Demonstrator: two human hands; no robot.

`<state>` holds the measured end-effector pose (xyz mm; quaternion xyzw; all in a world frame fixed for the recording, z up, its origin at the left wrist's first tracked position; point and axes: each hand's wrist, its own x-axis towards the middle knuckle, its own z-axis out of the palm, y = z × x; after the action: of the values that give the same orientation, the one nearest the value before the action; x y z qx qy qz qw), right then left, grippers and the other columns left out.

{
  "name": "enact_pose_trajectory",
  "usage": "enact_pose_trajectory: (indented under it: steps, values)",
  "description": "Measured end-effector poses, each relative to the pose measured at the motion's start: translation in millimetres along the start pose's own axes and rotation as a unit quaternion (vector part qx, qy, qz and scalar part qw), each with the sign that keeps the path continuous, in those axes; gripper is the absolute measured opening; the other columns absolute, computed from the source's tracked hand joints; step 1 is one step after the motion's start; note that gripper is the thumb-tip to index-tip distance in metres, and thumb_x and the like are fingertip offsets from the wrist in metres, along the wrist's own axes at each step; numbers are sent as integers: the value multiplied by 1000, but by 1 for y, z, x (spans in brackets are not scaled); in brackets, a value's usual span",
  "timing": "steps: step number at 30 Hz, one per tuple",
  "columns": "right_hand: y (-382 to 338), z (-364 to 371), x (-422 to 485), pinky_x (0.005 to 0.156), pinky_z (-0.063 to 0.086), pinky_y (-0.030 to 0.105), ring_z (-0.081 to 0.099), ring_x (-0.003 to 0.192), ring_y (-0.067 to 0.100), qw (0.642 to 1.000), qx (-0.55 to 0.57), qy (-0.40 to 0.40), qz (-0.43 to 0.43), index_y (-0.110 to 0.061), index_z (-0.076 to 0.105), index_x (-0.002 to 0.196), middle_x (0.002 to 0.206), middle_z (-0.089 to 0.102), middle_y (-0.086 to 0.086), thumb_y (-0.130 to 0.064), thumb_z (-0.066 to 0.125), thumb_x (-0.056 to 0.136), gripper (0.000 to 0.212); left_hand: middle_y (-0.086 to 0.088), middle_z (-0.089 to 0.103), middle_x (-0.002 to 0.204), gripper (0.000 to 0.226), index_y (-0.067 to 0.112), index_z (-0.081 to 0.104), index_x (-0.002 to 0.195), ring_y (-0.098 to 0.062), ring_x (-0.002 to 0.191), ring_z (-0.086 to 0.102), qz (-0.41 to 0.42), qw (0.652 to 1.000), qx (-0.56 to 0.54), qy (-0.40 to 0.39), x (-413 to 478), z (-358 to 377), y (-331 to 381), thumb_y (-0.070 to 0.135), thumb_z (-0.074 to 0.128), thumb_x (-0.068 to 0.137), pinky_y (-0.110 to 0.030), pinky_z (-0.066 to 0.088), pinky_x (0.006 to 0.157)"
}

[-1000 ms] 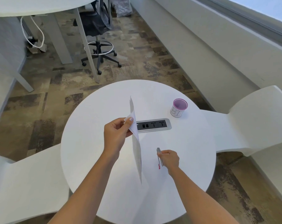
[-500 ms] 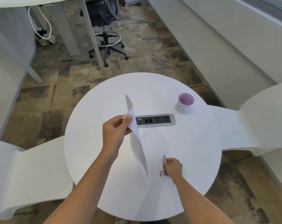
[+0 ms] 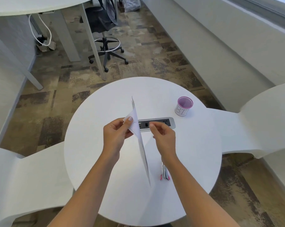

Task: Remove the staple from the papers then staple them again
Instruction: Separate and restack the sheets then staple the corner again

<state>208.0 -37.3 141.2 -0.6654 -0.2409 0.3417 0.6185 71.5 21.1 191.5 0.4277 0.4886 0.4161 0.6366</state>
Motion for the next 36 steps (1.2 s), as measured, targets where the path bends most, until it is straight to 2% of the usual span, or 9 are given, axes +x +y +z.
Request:
enact_pose_trajectory:
  steps: [2,4,8,15,18,23,28,33,36]
  values:
    - [-21,4,-7,67,48,13,65,80,2,998,-2,-17,-61,-24,73,88,85,73,-13,-22,69,87,5,1,73,72,15,7,74,81,-12,67,69,5,1000,2,-3,-1,1,1,19,69,89,-20,56,65]
    - [-34,6,-14,64,47,11,67,80,4,991,-25,-36,-123,-25,73,86,83,73,-14,-20,68,87,8,0,74,72,16,6,74,82,-13,69,71,10,1000,6,-6,-3,3,2,20,69,89,-20,56,64]
    - [-44,6,-23,67,51,18,67,82,9,971,-93,-46,-217,-22,74,91,85,73,-12,-20,68,86,8,-2,76,75,17,4,74,86,-15,70,73,24,999,10,-23,-8,6,6,20,69,89,-20,56,63]
    - [-48,4,-23,67,54,31,64,78,7,934,-181,-37,-304,-21,74,92,86,72,-9,-14,68,87,10,-7,76,77,19,1,74,86,-21,72,74,41,998,8,-41,-15,11,16,19,70,89,-23,57,65]
    - [-53,1,-24,65,53,30,64,76,8,904,-229,-26,-361,-16,74,93,87,72,-5,-11,67,87,10,-8,75,75,19,-1,73,85,-22,71,74,47,998,9,-47,-18,13,22,17,69,89,-23,57,63]
    - [-67,-5,-22,56,52,37,62,66,23,828,-325,-17,-456,-8,74,87,77,70,5,-2,67,84,9,-6,74,70,18,2,71,79,-24,71,74,54,996,39,-61,-20,16,30,16,68,90,-26,58,63]
    - [-79,-10,-22,50,48,40,56,59,26,778,-390,-46,-490,-6,72,82,69,65,7,-2,65,84,8,-11,75,70,17,4,70,77,-27,72,74,44,995,65,-61,-21,17,34,14,67,91,-29,59,63]
    - [-88,-15,-21,51,47,41,55,63,26,742,-436,-100,-499,-6,71,86,73,65,7,-14,60,91,15,-12,75,73,16,5,71,79,-27,73,75,35,993,90,-61,-21,17,34,16,67,90,-35,61,69]
    - [-92,-16,-18,51,47,39,56,65,24,721,-460,-116,-506,-6,70,89,76,66,7,-17,59,91,16,-12,75,73,17,3,71,79,-27,73,74,27,994,86,-61,-22,18,35,15,67,91,-34,61,68]
